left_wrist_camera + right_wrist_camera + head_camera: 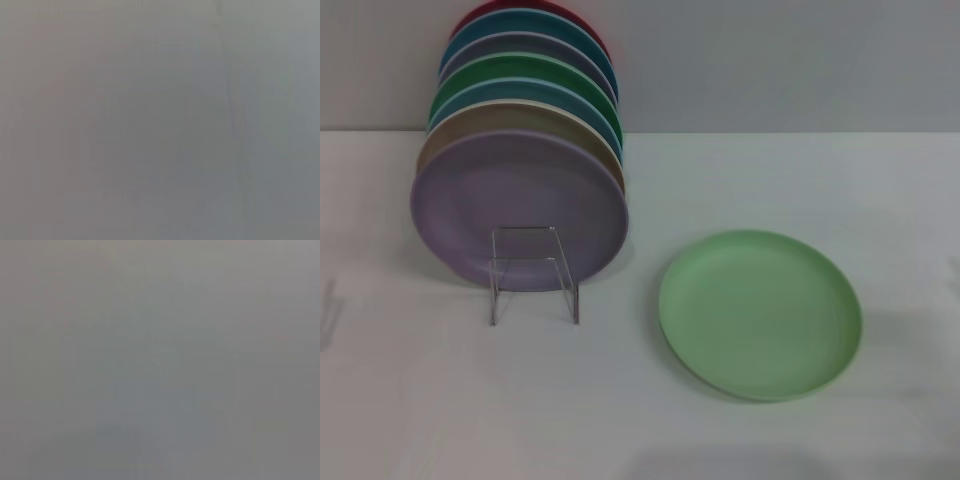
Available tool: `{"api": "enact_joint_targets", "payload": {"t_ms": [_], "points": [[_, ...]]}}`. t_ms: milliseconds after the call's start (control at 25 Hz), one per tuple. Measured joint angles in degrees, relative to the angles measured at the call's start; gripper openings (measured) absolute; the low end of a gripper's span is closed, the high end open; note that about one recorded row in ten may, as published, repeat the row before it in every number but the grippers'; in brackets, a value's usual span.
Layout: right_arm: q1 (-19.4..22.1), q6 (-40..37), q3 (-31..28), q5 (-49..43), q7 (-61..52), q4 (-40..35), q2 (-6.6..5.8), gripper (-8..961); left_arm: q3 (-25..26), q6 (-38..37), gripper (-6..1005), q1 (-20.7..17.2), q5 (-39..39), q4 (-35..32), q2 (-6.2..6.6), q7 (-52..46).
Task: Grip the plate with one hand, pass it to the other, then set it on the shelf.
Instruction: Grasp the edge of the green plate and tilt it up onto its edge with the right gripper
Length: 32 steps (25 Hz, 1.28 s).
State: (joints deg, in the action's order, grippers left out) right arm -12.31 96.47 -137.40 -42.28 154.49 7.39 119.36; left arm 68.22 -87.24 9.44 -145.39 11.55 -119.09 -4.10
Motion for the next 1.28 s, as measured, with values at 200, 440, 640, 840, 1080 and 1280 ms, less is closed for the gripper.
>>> {"api": "enact_joint_targets", "payload": {"t_ms": [200,440,640,840,1080,1280], "points": [[-0.14,1.53,0.04,-0.01,-0.2,0.21,0.0,832,-0.25,0.05,810,0.01,0.07,-0.23,0.0,-0.02],[0.65,0.91,0.89,-0.3,-9.67,5.54,-0.14,833,-0.29,0.05,806,-0.02,0.11,-0.17,0.0,0.11],[3.39,-6.96,4.62,-5.01,-25.54,25.99,0.11,832,-0.29,0.34,802,0.51,0.1,-0.22,0.0,0.21],[5.76,-25.14,13.16,-12.28,-48.4,49.91,-0.3,830,-0.28,1.98,799,0.82,-0.09,0.18,0.0,0.32],[4.17,-38.09,16.82,-48.55,-88.37,74.56,-0.42,829,-0.49,2.81,795,1.58,-0.06,0.22,0.0,0.41],[-2.69,-28.17,17.39,-83.46,-119.3,86.4,-0.75,822,-0.56,3.22,792,2.13,0.1,0.15,0.0,0.35]]}}
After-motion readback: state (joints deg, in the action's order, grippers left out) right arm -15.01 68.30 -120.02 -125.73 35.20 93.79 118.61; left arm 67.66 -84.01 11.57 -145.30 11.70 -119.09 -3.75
